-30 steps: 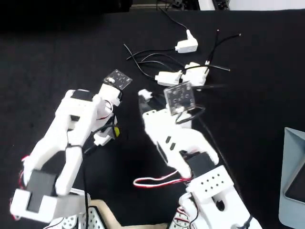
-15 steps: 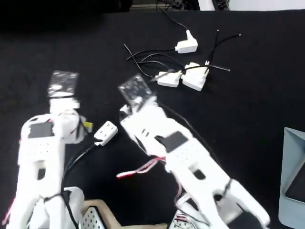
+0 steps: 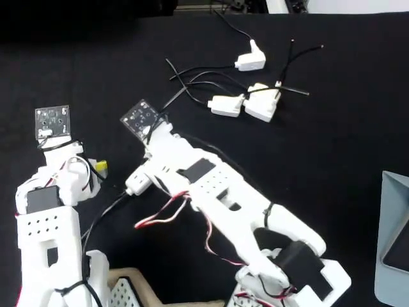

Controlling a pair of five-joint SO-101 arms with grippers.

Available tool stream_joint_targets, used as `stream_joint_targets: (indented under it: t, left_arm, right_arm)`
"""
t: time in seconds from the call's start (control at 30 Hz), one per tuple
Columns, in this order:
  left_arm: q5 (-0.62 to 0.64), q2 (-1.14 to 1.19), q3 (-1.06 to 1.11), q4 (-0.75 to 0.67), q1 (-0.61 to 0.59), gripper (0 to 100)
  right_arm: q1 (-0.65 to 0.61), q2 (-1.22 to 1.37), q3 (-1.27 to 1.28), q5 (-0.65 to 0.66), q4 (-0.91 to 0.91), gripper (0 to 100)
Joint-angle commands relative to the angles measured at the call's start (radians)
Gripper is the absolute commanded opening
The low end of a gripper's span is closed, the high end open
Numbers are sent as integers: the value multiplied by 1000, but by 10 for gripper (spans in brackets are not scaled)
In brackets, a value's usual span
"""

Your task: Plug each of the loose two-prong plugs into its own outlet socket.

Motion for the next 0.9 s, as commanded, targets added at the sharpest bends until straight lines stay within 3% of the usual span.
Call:
stream_joint_targets:
  t: [0.0, 0.87]
  left_arm:
    - [11, -18, 1, -21, -13, 263]
    - [11, -21, 4, -14, -15, 263]
  right_arm:
    - [-34, 4, -61, 3, -3, 11]
    - [-34, 82, 65, 5, -83, 11]
